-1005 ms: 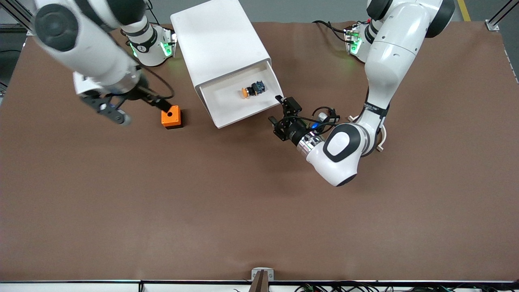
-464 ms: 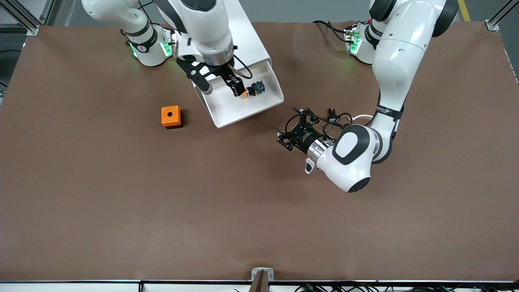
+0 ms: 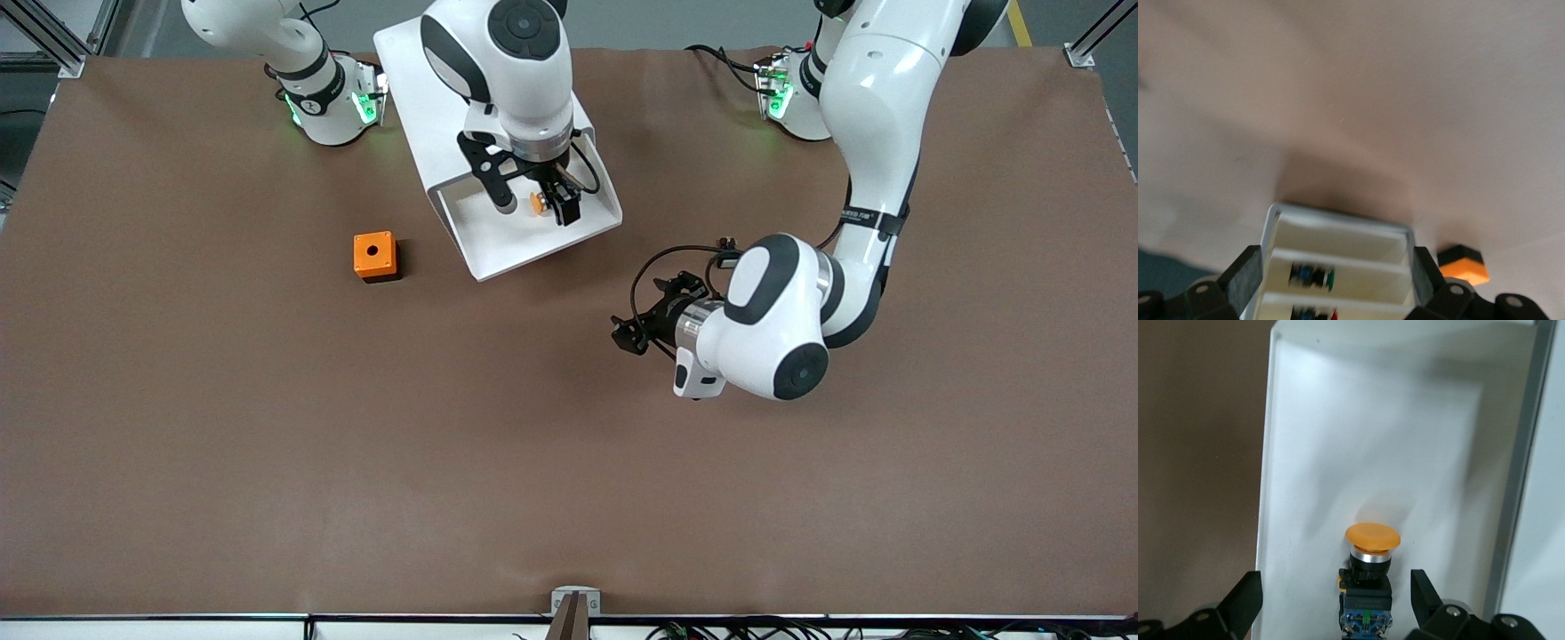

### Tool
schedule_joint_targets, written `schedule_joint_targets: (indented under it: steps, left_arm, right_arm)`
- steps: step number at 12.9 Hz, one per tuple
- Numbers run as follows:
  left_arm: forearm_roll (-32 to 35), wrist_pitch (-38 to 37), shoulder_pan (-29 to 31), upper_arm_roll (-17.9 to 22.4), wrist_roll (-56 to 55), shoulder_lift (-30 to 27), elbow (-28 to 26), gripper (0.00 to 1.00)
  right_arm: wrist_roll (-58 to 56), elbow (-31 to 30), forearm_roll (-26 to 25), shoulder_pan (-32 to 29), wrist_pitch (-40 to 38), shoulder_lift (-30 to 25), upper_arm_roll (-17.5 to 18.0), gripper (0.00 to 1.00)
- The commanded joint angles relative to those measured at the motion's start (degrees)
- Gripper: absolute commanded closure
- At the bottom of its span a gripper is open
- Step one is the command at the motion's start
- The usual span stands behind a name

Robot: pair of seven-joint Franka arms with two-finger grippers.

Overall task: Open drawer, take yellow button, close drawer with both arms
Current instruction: 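Reach the right gripper into the drawer while the left gripper withdraws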

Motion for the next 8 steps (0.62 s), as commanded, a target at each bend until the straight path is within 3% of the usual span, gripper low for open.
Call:
schedule_joint_targets:
  steps: [1,4,8]
  left_arm:
    - [8.18,5.55,-2.89,-0.03,0.79,-3.25,-2.0,0.01]
    - [16.36,10.21,-4.92,-0.03,-0.52,-4.05,-2.0,0.01]
    - [21.38,11.72,-6.59,-0.12,-0.96,-4.22,-1.83,0.0]
  right_arm:
    - [3.69,0.72,-0.84,1.62,0.39,1.06,-0.81,0.02]
    - [5.71,0.72,-0.84,2.76,0.48,1.68,-0.81,0.02]
    - [6.68,0.72,-0.93,4.43,1.89,3.61,-0.81,0.04]
